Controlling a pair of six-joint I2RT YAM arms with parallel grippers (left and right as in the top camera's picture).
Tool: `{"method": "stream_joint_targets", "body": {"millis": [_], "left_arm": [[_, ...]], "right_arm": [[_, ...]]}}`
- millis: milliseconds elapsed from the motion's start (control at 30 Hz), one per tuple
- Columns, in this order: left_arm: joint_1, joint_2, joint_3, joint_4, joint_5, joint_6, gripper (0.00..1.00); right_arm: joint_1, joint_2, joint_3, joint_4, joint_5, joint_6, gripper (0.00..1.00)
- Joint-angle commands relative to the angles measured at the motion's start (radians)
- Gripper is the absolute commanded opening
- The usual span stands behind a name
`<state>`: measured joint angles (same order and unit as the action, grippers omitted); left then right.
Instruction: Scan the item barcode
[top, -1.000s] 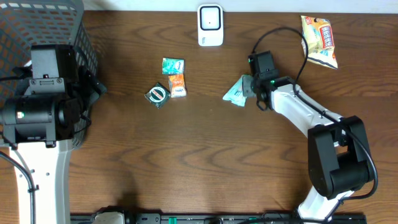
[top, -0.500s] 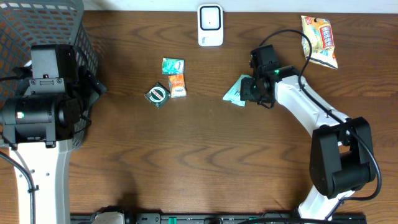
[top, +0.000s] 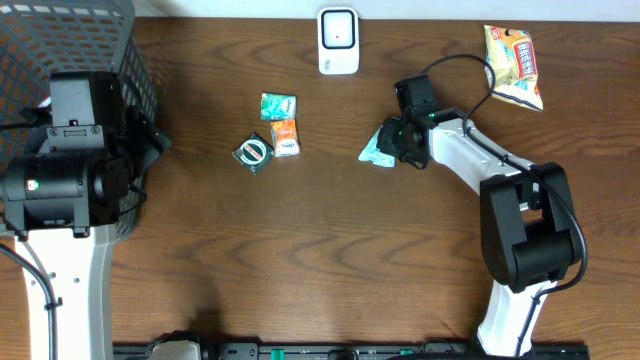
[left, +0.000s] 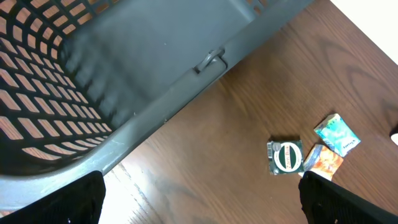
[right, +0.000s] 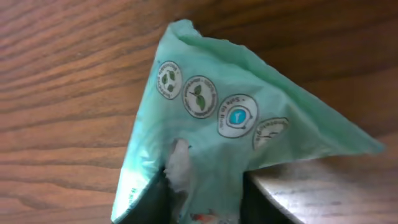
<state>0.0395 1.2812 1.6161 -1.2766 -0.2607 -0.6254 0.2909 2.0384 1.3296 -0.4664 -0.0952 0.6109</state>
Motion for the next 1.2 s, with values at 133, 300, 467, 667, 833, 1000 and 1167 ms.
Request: {"method": "stream_joint_targets", "body": {"millis": [133,300,467,667,833,1000,1167], "left_arm": [[0.007,0.0,0.005,-0.003,-0.01,-0.005,0.98],[0.007,0.0,0.005,-0.003,-0.01,-0.005,0.98],[0.007,0.0,0.005,-0.003,-0.01,-0.005,0.98],[0.007,0.0,0.005,-0.003,-0.01,-0.005,0.98],[0.007,0.0,0.005,-0.003,-0.01,-0.005,0.98],[0.007,0.0,0.005,-0.003,-0.01,-0.005,0.98],[0.007,0.0,0.005,-0.003,-0.01,-0.005,0.98]], "right_arm": [[-0.002,0.002,0.153,-0.003,-0.072,-0.076,0.01],[0.003,0.002,0.323,0.127,-0.154,-0.075,0.01],[0.009,0.021,0.387,0.38,-0.185,0.048,0.01],[0.013,0.148,0.521,0.471,-0.188,0.117,0.01],[0.013,0.263,0.629,0.433,-0.203,0.15,0.01],[0.015,0.309,0.632,0.398,-0.223,0.139,0.01],[-0.028,0.288,0.66,0.316,-0.191,-0.003,0.01]]}}
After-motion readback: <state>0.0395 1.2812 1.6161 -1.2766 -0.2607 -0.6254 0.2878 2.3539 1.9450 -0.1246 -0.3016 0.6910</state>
